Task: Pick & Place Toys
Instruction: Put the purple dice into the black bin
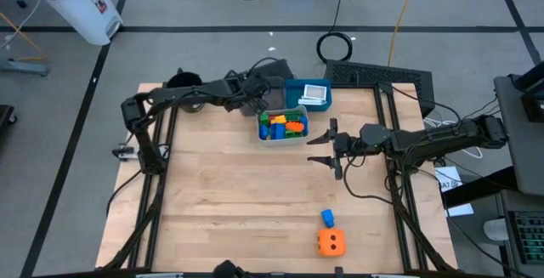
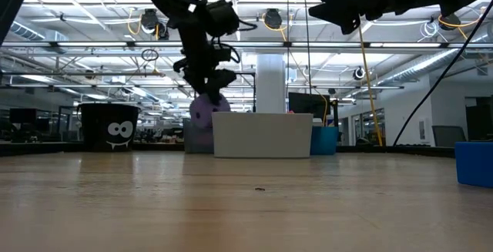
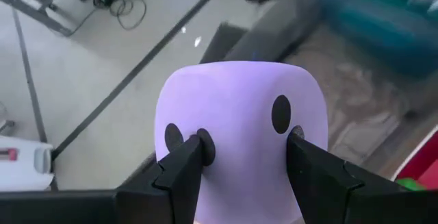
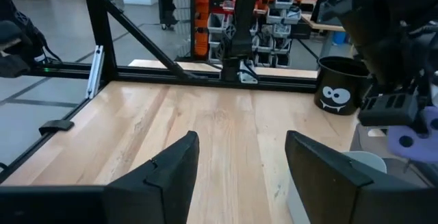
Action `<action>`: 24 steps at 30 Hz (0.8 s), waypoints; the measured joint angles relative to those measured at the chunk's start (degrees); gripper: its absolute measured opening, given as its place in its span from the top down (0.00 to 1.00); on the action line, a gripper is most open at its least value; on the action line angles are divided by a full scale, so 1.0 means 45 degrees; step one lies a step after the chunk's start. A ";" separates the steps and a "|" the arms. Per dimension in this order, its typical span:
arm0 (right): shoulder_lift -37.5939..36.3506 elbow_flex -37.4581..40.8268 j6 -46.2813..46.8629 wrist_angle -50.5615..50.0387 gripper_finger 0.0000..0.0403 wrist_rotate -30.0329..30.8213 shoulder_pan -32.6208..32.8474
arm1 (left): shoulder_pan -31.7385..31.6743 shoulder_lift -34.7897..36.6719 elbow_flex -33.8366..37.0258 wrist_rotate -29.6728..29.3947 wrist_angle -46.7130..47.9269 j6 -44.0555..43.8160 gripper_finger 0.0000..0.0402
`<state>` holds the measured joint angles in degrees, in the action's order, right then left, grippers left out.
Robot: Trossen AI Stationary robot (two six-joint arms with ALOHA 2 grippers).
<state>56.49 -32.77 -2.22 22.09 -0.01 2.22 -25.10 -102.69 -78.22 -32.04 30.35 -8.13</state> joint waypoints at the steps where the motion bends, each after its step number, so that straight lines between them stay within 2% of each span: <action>1: 0.0000 0.0000 0.0000 -0.0001 0.48 -0.0005 0.0000 | -0.0014 -0.0066 0.0000 0.0013 0.0173 -0.0009 0.51; 15: 0.0000 0.0000 0.0001 -0.0032 0.48 -0.0007 0.0000 | 0.0010 -0.1534 0.0000 0.0147 0.0362 0.0781 0.51; 24: 0.0000 0.0000 0.0005 -0.0069 0.48 -0.0005 0.0000 | 0.0035 -0.1522 0.0000 0.0253 0.0524 0.0786 0.46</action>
<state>56.49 -32.77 -2.20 21.78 -0.03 2.22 -24.95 -109.54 -78.22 -30.90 32.71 -4.59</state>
